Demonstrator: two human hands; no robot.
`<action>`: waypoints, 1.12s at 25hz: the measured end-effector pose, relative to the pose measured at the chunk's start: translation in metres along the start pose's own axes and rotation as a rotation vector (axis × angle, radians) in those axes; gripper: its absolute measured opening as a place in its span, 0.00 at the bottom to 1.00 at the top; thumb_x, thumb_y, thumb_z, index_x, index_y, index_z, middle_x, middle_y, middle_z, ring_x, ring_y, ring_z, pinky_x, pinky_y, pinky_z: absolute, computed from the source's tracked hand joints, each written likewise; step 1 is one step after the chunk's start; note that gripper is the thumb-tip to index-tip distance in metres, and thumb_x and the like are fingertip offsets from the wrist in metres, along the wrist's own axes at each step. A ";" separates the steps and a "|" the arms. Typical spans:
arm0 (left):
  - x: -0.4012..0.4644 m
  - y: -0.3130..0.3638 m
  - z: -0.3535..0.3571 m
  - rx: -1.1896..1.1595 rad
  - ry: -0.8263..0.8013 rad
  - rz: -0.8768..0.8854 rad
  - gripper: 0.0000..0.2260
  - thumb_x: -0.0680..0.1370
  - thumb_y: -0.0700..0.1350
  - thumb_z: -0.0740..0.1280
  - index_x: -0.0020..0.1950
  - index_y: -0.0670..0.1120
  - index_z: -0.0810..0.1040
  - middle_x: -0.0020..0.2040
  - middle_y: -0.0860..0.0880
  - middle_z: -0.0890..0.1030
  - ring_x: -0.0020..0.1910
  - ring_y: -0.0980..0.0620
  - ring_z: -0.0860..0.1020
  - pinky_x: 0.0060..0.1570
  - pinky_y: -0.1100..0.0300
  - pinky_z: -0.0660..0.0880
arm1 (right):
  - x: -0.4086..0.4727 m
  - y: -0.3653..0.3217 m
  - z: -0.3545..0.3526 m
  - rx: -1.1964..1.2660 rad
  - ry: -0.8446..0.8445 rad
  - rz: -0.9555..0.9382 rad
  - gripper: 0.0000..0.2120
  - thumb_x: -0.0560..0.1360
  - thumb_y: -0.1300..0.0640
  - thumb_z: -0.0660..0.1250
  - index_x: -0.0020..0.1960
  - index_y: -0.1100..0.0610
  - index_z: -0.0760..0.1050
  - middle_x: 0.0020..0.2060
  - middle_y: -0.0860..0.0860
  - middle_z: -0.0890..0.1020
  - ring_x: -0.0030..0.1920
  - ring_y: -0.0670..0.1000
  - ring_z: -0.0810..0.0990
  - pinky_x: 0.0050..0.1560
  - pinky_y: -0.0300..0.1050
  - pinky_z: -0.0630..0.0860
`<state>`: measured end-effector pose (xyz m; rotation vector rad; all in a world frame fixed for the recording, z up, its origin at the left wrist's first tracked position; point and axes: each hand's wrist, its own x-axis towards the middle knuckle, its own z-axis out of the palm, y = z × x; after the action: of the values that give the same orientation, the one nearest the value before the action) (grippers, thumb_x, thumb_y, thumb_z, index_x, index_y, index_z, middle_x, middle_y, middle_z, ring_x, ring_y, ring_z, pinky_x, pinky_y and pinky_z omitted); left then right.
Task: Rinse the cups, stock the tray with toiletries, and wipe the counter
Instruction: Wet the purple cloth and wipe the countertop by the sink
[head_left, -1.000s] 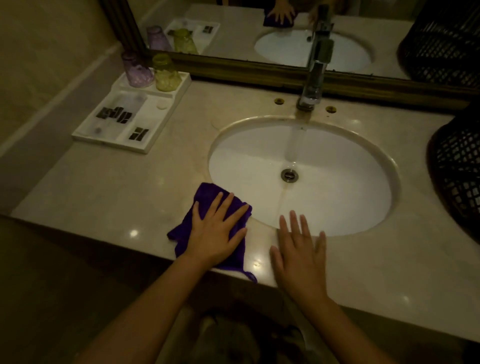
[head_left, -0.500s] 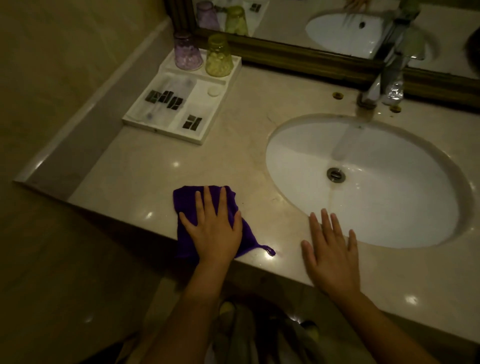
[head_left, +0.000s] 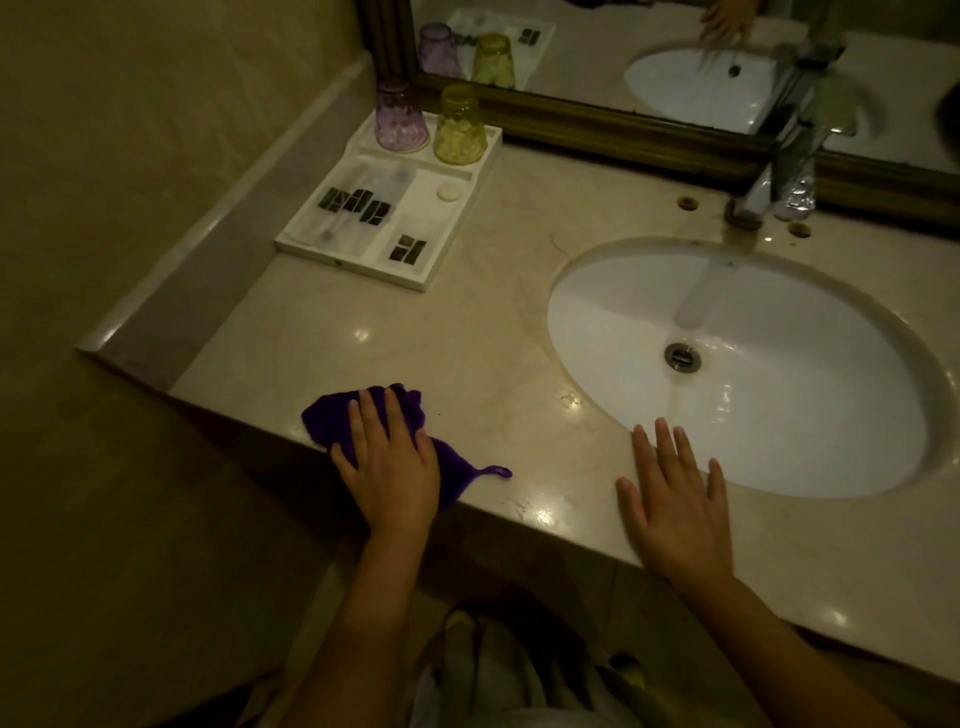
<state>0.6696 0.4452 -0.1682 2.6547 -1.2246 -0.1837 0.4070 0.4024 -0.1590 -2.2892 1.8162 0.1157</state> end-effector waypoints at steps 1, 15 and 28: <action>0.002 -0.005 -0.002 -0.012 0.011 -0.014 0.25 0.79 0.49 0.54 0.75 0.46 0.52 0.77 0.44 0.53 0.76 0.47 0.50 0.70 0.41 0.52 | 0.000 0.000 0.000 0.001 0.000 0.000 0.32 0.73 0.38 0.35 0.75 0.48 0.40 0.75 0.49 0.42 0.74 0.47 0.39 0.72 0.56 0.40; 0.007 -0.023 -0.006 0.103 -0.025 0.500 0.24 0.78 0.51 0.49 0.73 0.49 0.59 0.74 0.45 0.62 0.73 0.46 0.60 0.67 0.39 0.57 | 0.019 -0.074 0.013 0.175 0.124 0.030 0.29 0.78 0.43 0.41 0.74 0.53 0.36 0.76 0.50 0.42 0.74 0.47 0.39 0.73 0.55 0.40; 0.060 0.012 0.004 0.157 -0.227 0.835 0.25 0.75 0.65 0.46 0.72 0.67 0.46 0.78 0.52 0.48 0.75 0.52 0.42 0.67 0.39 0.34 | 0.023 -0.078 0.019 0.047 0.039 0.019 0.30 0.72 0.36 0.30 0.71 0.44 0.31 0.73 0.50 0.36 0.74 0.52 0.35 0.72 0.57 0.36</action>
<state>0.6984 0.3914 -0.1707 2.0288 -2.3666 -0.2542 0.4897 0.4011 -0.1723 -2.2577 1.8395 0.0312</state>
